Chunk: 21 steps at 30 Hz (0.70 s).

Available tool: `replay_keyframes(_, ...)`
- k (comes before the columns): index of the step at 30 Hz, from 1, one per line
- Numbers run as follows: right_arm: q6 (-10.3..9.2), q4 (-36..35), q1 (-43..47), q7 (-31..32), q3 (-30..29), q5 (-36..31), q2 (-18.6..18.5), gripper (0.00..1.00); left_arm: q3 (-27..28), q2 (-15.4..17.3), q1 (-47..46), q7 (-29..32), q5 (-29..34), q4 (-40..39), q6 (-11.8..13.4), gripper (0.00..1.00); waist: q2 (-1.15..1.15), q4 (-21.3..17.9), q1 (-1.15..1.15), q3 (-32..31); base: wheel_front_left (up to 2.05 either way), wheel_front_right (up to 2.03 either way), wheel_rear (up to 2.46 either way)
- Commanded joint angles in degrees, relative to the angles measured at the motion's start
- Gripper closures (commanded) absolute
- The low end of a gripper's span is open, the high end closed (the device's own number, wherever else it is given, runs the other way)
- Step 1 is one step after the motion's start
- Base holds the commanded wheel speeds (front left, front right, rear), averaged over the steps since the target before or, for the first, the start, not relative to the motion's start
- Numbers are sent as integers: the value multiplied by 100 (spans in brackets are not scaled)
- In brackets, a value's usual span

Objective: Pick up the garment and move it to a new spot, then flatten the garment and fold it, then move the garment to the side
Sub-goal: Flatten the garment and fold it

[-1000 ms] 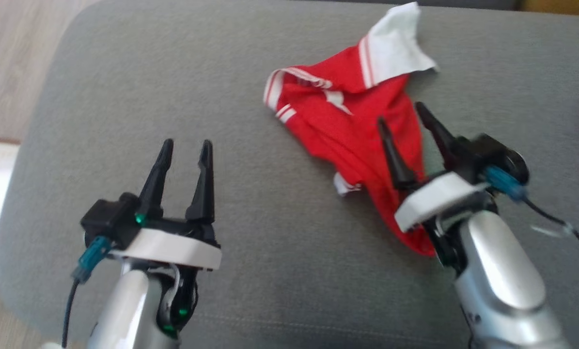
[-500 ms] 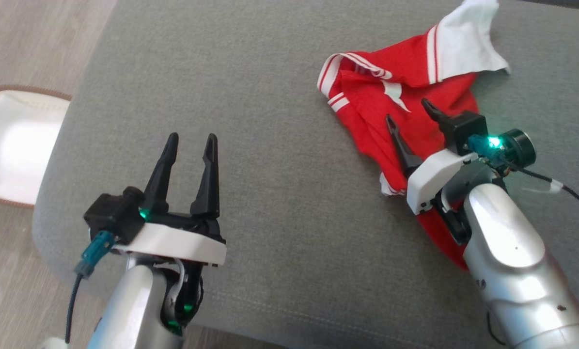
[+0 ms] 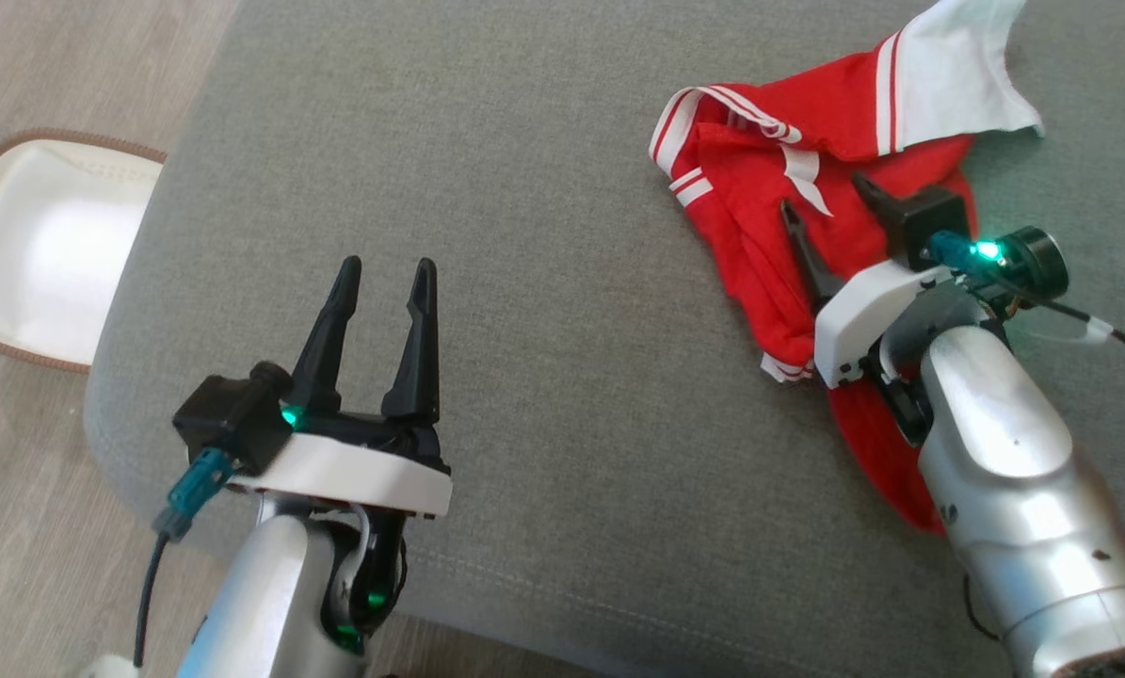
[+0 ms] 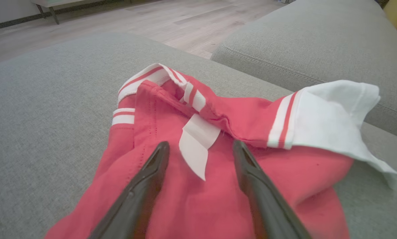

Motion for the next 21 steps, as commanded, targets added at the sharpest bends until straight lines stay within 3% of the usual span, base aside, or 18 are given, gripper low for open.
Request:
replay_keyframes(1, -4, -84, -236, -116, 73, -49, 101, 15, 142, 50, -216, -29, -18, -209, 23, 0, 0, 16, 0, 33, 0, 0, 0)
replay_keyframes(2, -4, -45, -268, -143, 84, -49, 109, 68, 137, 50, -223, -29, -23, -206, 26, 0, 0, 20, 0, 45, 0, 0, 0)
replay_keyframes(3, -4, -8, -298, -169, 95, -45, 116, 100, 133, 50, -229, -29, -24, -204, 29, 0, 0, 21, 0, 56, 0, 0, 0)
replay_keyframes(13, -4, 63, -441, -508, 166, 190, 89, 100, 329, 50, -206, -29, 70, -109, -1, 0, 0, -383, 0, -119, 0, 0, 0)
replay_keyframes(21, -4, -664, -263, -242, 144, 638, -549, 100, 397, 50, -165, -29, 163, -127, -47, 0, 0, -914, 0, -317, 0, 0, 0)
